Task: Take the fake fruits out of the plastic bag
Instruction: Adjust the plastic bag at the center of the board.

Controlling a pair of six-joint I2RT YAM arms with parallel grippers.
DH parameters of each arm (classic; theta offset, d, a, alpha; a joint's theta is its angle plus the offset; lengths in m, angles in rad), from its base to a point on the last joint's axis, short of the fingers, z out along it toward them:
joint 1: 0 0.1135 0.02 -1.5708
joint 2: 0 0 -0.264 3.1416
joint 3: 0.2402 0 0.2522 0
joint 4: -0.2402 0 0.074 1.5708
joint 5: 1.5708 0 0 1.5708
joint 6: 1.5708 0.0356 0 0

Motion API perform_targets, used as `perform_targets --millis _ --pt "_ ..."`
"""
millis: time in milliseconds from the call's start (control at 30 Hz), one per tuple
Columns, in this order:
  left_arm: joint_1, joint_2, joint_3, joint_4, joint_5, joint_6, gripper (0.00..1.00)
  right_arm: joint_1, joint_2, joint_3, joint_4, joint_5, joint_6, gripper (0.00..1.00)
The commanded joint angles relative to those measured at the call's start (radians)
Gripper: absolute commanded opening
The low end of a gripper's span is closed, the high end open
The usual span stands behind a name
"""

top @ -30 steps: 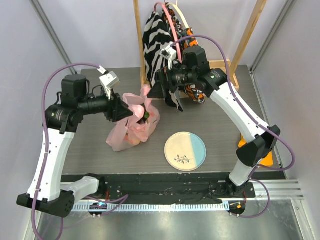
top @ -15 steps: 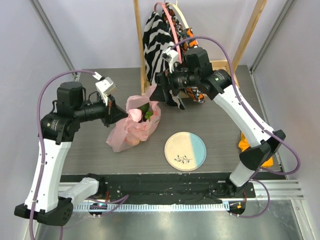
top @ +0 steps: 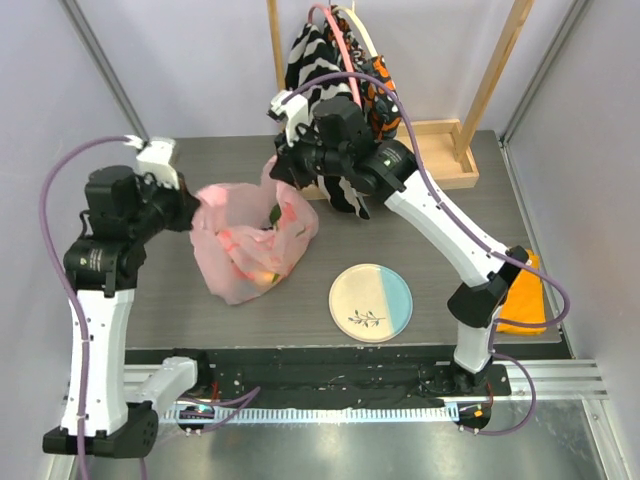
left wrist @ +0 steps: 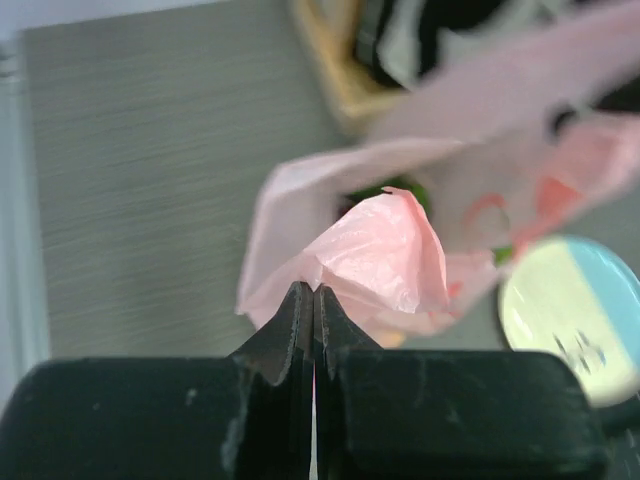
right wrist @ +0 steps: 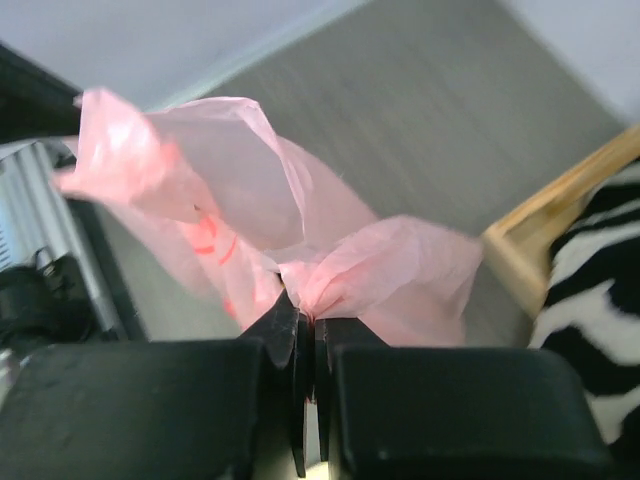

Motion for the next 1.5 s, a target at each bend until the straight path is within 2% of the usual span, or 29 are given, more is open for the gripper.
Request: perform_targets --millis 0,33,100,133,167,200,300,367,400,433,467,500,567,600,667,700,733,767,800,867,900,967,1100,1167,1267,1333,1367,1467 --pt "0.124 0.110 0.135 0.186 -0.248 -0.132 0.00 0.008 0.062 0.084 0.266 0.157 -0.164 0.01" --pt "0.127 0.215 0.237 0.186 -0.249 -0.161 0.00 0.005 0.085 0.090 0.313 0.203 -0.225 0.01" --pt "0.133 0.317 0.370 0.154 -0.236 -0.199 0.00 -0.021 0.164 0.124 0.425 0.223 -0.268 0.01" --pt "0.132 0.400 0.426 0.146 -0.213 -0.218 0.00 -0.033 0.195 0.210 0.444 0.231 -0.276 0.01" --pt "0.132 0.423 0.527 0.151 -0.167 -0.253 0.00 -0.062 0.227 0.273 0.456 0.242 -0.278 0.01" --pt "0.134 0.437 0.554 0.166 -0.138 -0.262 0.00 -0.076 0.264 0.402 0.462 0.283 -0.274 0.01" --pt "0.132 0.437 0.608 0.187 -0.090 -0.261 0.00 -0.126 0.292 0.454 0.483 0.275 -0.307 0.01" --pt "0.132 0.395 0.564 0.145 -0.076 -0.227 0.00 -0.148 0.190 0.305 0.537 0.260 -0.334 0.01" --pt "0.132 0.370 0.527 0.134 -0.055 -0.217 0.00 -0.171 0.148 0.157 0.556 0.214 -0.334 0.01" --pt "0.132 0.333 0.484 0.112 -0.036 -0.207 0.00 -0.177 0.048 0.083 0.568 0.190 -0.342 0.01" --pt "0.132 0.261 0.391 0.099 -0.023 -0.195 0.00 -0.180 0.001 0.011 0.582 0.171 -0.353 0.01" --pt "0.132 0.218 0.354 0.083 0.005 -0.174 0.00 -0.179 -0.052 -0.129 0.582 0.122 -0.362 0.01" --pt "0.132 0.108 0.280 0.013 0.028 -0.155 0.00 -0.176 -0.201 -0.265 0.565 0.073 -0.374 0.01" --pt "0.132 0.077 0.219 -0.019 0.106 -0.119 0.00 -0.168 -0.244 -0.395 0.554 0.068 -0.368 0.01" --pt "0.134 0.025 0.154 -0.134 0.207 -0.069 0.00 -0.145 -0.374 -0.528 0.496 0.073 -0.356 0.01" --pt "0.134 -0.013 0.090 -0.176 0.255 -0.043 0.00 -0.137 -0.412 -0.662 0.473 0.077 -0.348 0.01" --pt "0.134 -0.027 0.061 -0.254 0.346 -0.008 0.00 -0.134 -0.456 -0.730 0.453 0.079 -0.336 0.02" --pt "0.132 -0.040 0.032 -0.282 0.378 -0.005 0.00 -0.133 -0.491 -0.791 0.398 0.079 -0.330 0.08" --pt "0.132 -0.064 0.004 -0.302 0.399 -0.008 0.00 -0.130 -0.555 -0.892 0.366 0.082 -0.324 0.29" --pt "0.133 -0.090 -0.073 -0.300 0.389 -0.058 0.00 -0.127 -0.603 -0.941 0.271 0.085 -0.320 0.45" --pt "0.134 -0.112 -0.088 -0.294 0.386 -0.060 0.00 -0.128 -0.634 -0.926 0.246 0.082 -0.322 0.57" --pt "0.134 -0.129 -0.136 -0.258 0.355 -0.066 0.00 -0.127 -0.642 -0.864 0.202 0.076 -0.327 0.67" --pt "0.134 -0.141 -0.203 -0.157 0.356 -0.097 0.00 -0.127 -0.523 -0.523 0.143 -0.010 -0.284 0.70" --pt "0.134 -0.146 -0.229 -0.129 0.361 -0.124 0.00 -0.119 -0.478 -0.388 0.129 -0.096 -0.253 0.70" --pt "0.132 -0.147 -0.220 -0.122 0.366 -0.114 0.00 -0.101 -0.414 -0.298 0.117 -0.168 -0.212 0.71" --pt "0.132 -0.155 -0.203 -0.133 0.341 -0.100 0.00 -0.085 -0.401 -0.303 0.112 -0.208 -0.224 0.69" --pt "0.134 -0.161 -0.184 -0.136 0.335 -0.091 0.00 -0.082 -0.400 -0.338 0.111 -0.250 -0.233 0.62" --pt "0.132 -0.172 -0.153 -0.135 0.311 -0.066 0.00 -0.068 -0.387 -0.439 0.092 -0.275 -0.297 0.51"
